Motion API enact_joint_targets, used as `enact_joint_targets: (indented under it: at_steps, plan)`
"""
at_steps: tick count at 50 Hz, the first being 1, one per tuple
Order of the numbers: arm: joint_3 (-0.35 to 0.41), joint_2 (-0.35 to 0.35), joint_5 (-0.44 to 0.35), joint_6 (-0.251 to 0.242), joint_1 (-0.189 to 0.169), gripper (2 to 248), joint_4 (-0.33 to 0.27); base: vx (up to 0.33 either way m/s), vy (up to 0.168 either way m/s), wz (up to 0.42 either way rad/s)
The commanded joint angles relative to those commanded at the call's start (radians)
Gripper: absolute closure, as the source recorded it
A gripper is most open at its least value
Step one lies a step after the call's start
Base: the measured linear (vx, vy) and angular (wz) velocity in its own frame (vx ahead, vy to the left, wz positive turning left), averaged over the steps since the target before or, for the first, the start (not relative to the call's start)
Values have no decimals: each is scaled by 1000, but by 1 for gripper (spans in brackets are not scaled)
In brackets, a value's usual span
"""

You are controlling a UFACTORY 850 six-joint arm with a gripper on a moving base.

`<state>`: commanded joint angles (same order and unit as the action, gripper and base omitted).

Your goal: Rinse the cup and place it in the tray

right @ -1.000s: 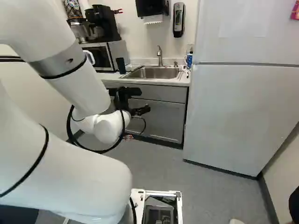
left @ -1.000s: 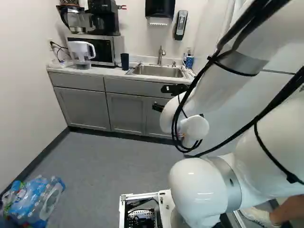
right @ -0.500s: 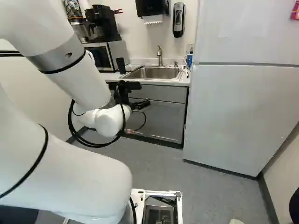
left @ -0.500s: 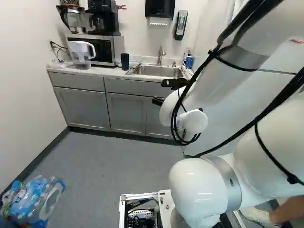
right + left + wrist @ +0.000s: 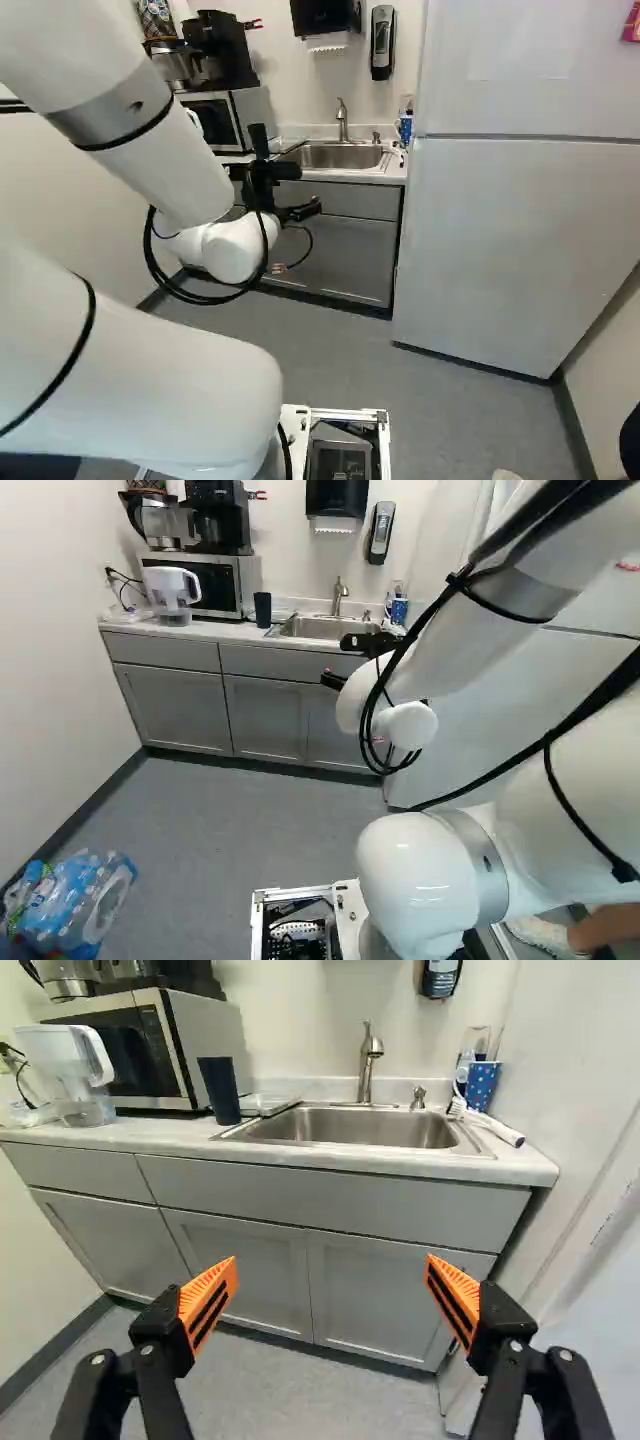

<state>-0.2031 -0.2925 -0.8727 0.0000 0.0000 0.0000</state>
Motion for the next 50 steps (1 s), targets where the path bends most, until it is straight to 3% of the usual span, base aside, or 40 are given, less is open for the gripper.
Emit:
enact_joint_targets:
  at_steps: [50]
  plan:
    - [-108, -11, 0, 0, 0, 3, 0, 0, 0, 0]
